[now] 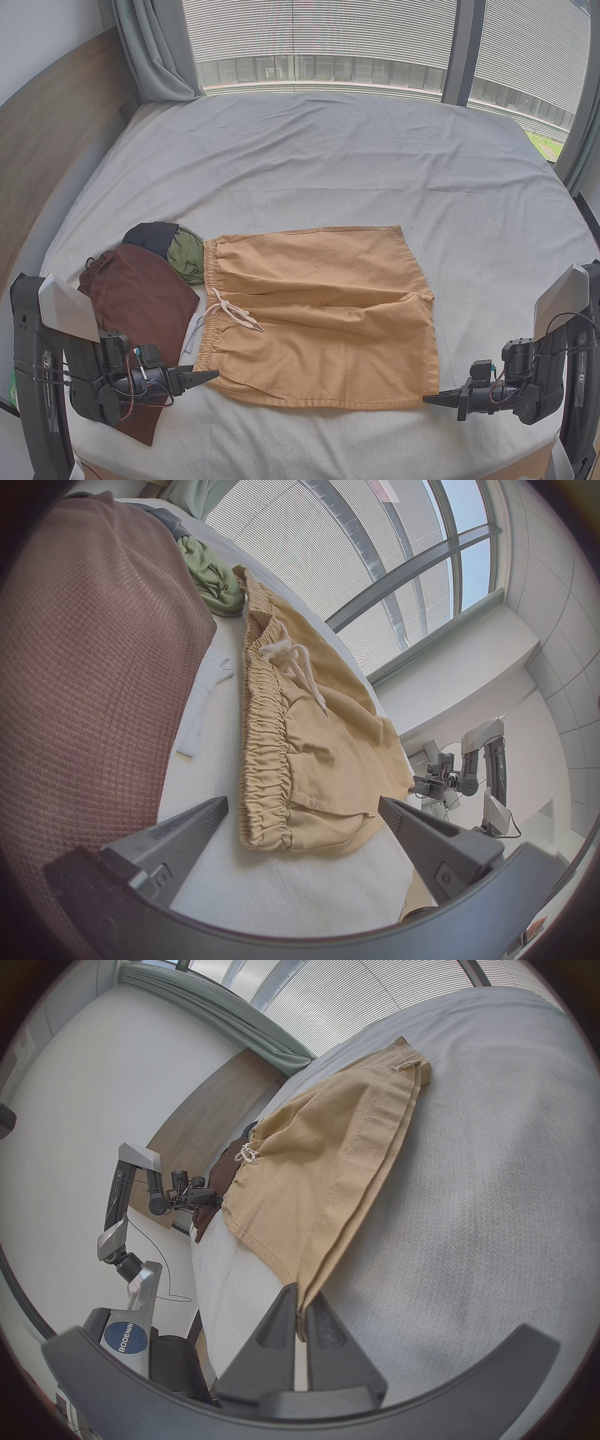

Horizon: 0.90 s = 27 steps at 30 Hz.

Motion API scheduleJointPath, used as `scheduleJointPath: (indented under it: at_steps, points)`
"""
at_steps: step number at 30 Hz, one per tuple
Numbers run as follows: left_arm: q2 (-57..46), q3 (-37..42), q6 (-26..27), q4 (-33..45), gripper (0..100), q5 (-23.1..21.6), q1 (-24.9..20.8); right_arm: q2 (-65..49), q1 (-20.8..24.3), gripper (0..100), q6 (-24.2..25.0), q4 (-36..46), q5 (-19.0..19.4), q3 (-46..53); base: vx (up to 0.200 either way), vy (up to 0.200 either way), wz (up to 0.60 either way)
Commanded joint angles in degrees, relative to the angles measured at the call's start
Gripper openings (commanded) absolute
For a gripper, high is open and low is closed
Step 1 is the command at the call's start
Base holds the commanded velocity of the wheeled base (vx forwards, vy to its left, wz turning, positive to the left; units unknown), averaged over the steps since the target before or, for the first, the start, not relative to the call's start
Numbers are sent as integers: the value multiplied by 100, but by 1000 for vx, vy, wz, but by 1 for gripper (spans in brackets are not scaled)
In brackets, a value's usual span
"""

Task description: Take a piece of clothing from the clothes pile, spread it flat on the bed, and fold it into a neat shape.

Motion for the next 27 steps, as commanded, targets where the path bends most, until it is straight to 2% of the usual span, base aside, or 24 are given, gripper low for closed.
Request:
scheduleJointPath:
  at_steps: [1, 6, 7, 21, 27]
  points:
    - [102, -71, -4, 10, 100, 42, 3, 8, -23, 0, -13, -4, 3, -3, 0, 0, 0]
    - [102, -115, -74, 10, 100, 42, -14, 8, -23, 0, -13, -4, 3, -3, 0, 0, 0]
    - [102, -123, -91, 10, 0, 42, -14, 8, -31, 0, -13, -4, 3, -3, 0, 0, 0]
    - [163, -123, -21, 1, 0, 42, -14, 8, -49, 0, -127, 5, 20, 58, 0, 0, 0]
    - [146, 61, 330, 1, 0, 33, 30, -27, -119, 0, -250, 5, 12, 269, 0, 0, 0]
